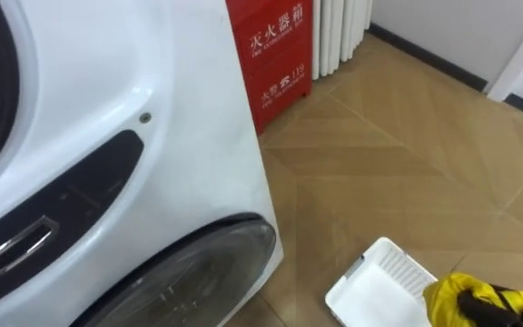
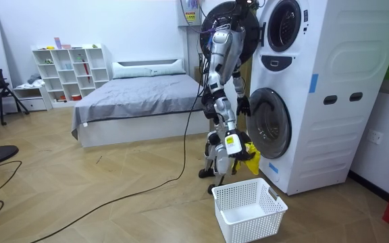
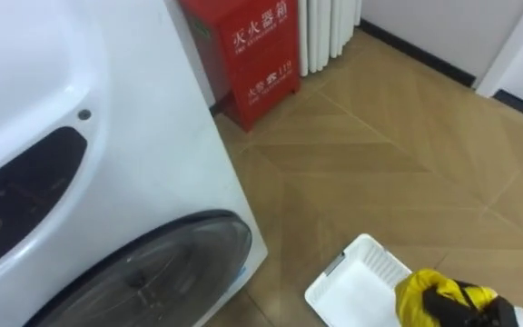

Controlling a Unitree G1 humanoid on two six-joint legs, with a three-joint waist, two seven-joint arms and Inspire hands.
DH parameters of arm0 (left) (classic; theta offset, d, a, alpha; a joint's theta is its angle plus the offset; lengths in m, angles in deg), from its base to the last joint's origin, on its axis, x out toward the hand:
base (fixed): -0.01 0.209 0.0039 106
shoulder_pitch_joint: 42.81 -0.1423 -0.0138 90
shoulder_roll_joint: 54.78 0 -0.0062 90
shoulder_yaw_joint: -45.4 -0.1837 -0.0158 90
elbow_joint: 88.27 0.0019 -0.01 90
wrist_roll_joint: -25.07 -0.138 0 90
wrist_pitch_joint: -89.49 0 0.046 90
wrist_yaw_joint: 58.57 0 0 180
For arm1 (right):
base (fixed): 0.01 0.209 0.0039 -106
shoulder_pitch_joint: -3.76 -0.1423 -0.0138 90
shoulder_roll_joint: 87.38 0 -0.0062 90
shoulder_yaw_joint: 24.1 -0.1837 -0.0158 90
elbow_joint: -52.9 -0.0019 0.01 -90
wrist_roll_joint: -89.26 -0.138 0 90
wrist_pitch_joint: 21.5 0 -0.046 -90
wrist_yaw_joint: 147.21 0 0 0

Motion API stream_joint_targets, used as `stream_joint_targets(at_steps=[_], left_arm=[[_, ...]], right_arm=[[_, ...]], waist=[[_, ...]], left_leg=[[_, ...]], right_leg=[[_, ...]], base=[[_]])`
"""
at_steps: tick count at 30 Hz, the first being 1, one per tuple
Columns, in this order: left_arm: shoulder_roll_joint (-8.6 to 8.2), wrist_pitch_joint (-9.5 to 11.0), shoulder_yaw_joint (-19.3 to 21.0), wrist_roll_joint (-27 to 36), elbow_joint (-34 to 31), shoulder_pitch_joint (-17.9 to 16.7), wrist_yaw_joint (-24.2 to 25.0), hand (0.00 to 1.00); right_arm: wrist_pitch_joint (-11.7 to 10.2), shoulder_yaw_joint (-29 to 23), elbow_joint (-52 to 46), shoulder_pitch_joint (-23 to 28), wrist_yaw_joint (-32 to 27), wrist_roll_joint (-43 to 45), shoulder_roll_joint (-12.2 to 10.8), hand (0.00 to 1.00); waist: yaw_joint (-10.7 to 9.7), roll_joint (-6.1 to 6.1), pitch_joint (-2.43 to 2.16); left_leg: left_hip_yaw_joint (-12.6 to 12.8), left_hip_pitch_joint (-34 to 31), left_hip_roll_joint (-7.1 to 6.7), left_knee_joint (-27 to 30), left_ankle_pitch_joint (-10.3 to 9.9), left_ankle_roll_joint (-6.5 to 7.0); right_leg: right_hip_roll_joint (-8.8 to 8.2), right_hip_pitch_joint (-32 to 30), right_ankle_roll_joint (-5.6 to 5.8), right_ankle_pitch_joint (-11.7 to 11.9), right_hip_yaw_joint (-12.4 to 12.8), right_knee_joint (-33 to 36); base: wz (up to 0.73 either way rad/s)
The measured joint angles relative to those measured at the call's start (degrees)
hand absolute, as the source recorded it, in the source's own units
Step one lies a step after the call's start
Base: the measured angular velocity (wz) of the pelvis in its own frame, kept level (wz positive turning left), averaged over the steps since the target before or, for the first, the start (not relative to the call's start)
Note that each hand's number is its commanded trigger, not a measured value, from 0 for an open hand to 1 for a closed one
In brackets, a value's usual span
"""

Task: Pick clothes from washing machine

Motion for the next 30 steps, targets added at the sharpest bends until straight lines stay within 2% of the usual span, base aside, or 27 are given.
stream_joint_targets(at_steps=[7,13,21,30], left_arm=[[-0.17,0.3,-2.7,0.1,0.1,1.0,0.2,0.00],[-0.16,0.7,-3.1,0.1,0.6,1.2,0.4,0.00],[-0.15,1.0,-3.0,0.1,0.7,1.0,1.2,0.00],[-0.14,1.5,-3.0,0.0,1.0,-0.5,1.1,0.00]], right_arm=[[-0.8,2.3,3.5,-0.2,1.3,-0.8,0.2,0.00],[-1.5,2.3,4.5,-0.4,2.1,-0.7,0.2,0.00],[-1.7,2.2,4.6,-0.1,2.2,-0.9,0.2,0.00],[-2.2,2.1,6.1,3.1,2.1,-4.6,0.2,0.00]], waist=[[2.0,1.51,0.20],[2.1,1.66,0.16],[1.8,1.13,0.17],[1.7,-0.16,0.06]], left_leg=[[-2.3,-1.2,0.11,-0.1,0.4,0.14],[-3.0,-1.4,-0.09,-0.4,0.7,0.19],[-3.1,-1.4,-0.05,-0.3,0.7,0.19],[-4.0,-1.4,-0.14,-0.3,0.7,0.21]], right_leg=[[-0.84,0.1,-0.02,0.1,-1.9,-0.9],[-1.41,0.1,-0.02,-0.2,-3.2,-1.0],[-1.48,0.1,-0.06,-0.3,-3.5,-0.8],[-1.82,0.3,-0.17,-0.5,-4.4,-0.5]], base=[[0.14],[0.08],[0.01],[0.05]])
